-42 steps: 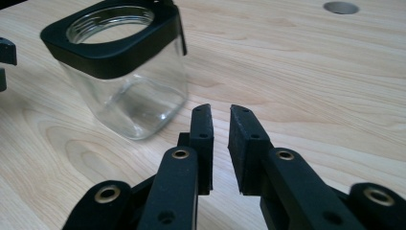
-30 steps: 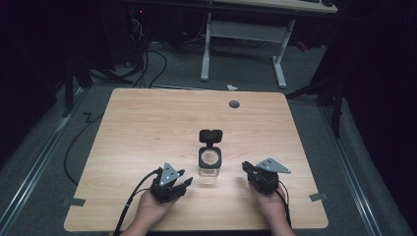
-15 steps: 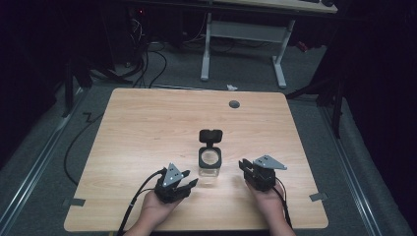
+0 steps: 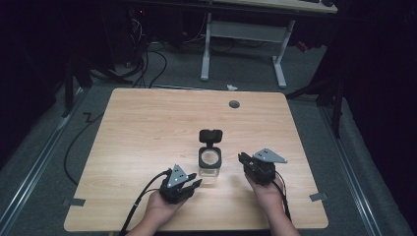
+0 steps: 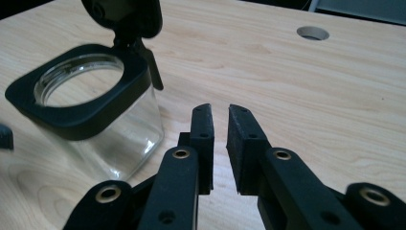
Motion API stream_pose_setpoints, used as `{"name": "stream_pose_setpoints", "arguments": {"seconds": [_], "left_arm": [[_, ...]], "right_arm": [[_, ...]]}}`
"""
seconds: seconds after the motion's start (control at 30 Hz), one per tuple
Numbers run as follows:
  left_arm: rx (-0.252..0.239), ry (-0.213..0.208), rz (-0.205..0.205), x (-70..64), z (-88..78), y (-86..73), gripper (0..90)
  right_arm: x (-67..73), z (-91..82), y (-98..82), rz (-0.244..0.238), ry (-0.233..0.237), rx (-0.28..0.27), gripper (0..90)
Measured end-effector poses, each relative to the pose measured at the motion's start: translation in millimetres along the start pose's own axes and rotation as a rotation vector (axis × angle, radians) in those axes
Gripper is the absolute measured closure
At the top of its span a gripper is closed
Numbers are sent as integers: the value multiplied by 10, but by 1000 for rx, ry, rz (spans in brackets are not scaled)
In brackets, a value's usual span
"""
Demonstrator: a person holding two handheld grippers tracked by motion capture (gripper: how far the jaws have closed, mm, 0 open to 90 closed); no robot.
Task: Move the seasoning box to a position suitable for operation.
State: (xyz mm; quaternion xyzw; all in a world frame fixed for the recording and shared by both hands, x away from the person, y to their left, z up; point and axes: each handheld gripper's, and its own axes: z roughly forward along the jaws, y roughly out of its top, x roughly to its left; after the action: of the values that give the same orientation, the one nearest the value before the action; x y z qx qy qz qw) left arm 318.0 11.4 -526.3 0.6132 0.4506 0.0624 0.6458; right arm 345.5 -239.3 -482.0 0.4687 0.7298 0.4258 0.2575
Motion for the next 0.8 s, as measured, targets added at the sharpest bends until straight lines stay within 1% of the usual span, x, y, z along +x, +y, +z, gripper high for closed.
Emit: {"name": "stream_pose_setpoints", "arguments": {"seconds": [0.03, 0.07, 0.13, 0.17, 0.2, 0.3, 0.37, 0.4, 0.47, 0.5, 0.63, 0.73, 0.8], "left_arm": [[2, -5, 1, -11, 14, -9, 742], [5, -7, 10, -32, 40, -24, 785], [10, -6, 14, -53, 76, -33, 809], [8, -7, 9, -66, 92, -32, 825], [8, -7, 9, -66, 92, -32, 835], [-4, -5, 7, -73, 152, -32, 855], [-1, -2, 2, -64, 180, -32, 869], [-1, -1, 2, -66, 185, -31, 874], [1, -3, 0, -69, 193, -26, 888], [5, -3, 8, -78, 213, -21, 893], [9, 4, 5, -78, 270, -13, 900], [15, 6, 11, -81, 289, -18, 900], [16, 8, 7, -77, 302, -13, 900]], "right_arm": [[-2, 8, 19, -1, 1, 0, 816], [-9, 29, 56, 5, 7, 1, 830], [-22, 56, 88, 13, 21, 3, 848], [-24, 78, 119, 19, 22, 11, 857], [-31, 96, 146, 14, 29, 7, 867], [-35, 144, 242, 12, 32, -6, 900], [-39, 191, 307, 16, 33, -15, 900], [-44, 221, 341, 26, 40, -16, 900], [-46, 248, 365, 31, 44, -16, 900], [-54, 337, 442, 40, 46, -19, 900], [-59, 474, 608, 40, 53, -32, 900], [-53, 539, 769, 41, 59, -57, 900], [-53, 576, 870, 29, 66, -72, 900]]}}
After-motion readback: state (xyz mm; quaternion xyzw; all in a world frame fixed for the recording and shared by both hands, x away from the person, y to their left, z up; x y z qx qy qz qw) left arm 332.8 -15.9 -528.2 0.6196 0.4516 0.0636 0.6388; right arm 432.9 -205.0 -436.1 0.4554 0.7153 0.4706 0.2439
